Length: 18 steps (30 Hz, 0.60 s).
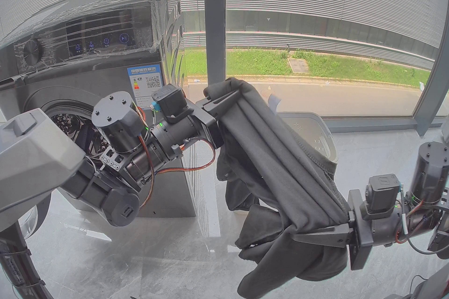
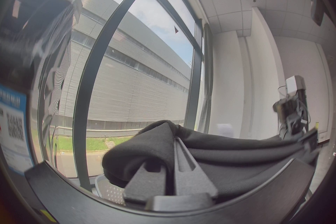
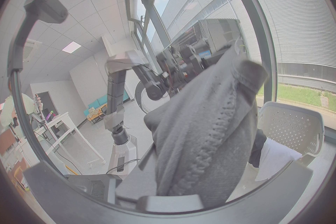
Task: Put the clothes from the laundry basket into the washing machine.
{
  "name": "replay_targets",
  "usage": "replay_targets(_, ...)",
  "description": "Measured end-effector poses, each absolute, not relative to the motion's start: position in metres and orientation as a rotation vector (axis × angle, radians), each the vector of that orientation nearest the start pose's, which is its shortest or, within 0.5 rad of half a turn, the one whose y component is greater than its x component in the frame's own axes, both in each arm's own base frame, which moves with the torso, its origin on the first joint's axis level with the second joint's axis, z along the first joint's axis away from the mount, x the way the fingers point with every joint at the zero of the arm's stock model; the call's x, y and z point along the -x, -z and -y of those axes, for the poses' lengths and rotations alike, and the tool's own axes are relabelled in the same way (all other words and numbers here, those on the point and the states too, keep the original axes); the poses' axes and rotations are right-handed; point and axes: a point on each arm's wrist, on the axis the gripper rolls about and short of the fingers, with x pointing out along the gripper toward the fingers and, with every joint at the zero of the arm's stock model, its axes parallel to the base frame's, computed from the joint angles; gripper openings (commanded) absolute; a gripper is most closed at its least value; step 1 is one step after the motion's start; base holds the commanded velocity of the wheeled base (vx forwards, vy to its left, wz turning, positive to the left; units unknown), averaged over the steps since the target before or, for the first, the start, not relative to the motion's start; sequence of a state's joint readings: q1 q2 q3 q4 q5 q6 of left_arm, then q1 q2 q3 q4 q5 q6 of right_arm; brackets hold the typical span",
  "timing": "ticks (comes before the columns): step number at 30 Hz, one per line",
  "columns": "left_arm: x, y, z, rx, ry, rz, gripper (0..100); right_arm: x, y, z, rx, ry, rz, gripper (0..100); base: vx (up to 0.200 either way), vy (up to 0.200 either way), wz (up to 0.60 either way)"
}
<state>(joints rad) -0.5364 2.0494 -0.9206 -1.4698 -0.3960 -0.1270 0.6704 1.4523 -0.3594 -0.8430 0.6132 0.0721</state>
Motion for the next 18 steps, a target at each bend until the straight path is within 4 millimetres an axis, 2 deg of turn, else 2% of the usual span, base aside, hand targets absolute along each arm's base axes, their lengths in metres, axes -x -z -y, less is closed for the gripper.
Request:
replay_targets(2, -0.323, -0.165, 0.2, 0.139, 0.936, 0.27, 0, -0.148, -0.157, -0.135, -0.055, -1.269, -0.293, 0, 0.0, 0.0, 0.0)
replay_targets(3, -0.324, -0.16, 0.2, 0.138, 0.937, 0.255, 100, -0.146, -0.159, -0.133, -0.056, -1.271, -0.282, 0, 0.0, 0.0, 0.0)
replay_targets(7, -0.319, -0.141, 0.205, 0.137, 0.95, 0.191, 100, -0.141, -0.166, -0.129, -0.057, -1.274, -0.243, 0, 0.0, 0.0, 0.0)
replay_targets(12, -0.31, -0.127, 0.207, 0.133, 0.976, 0.153, 100, -0.14, -0.171, -0.127, -0.059, -1.267, -0.216, 0, 0.0, 0.0, 0.0)
replay_targets(18, -0.299, -0.107, 0.19, 0.103, 1.054, 0.072, 100, -0.143, -0.175, -0.123, -0.062, -1.244, -0.197, 0, 0.0, 0.0, 0.0)
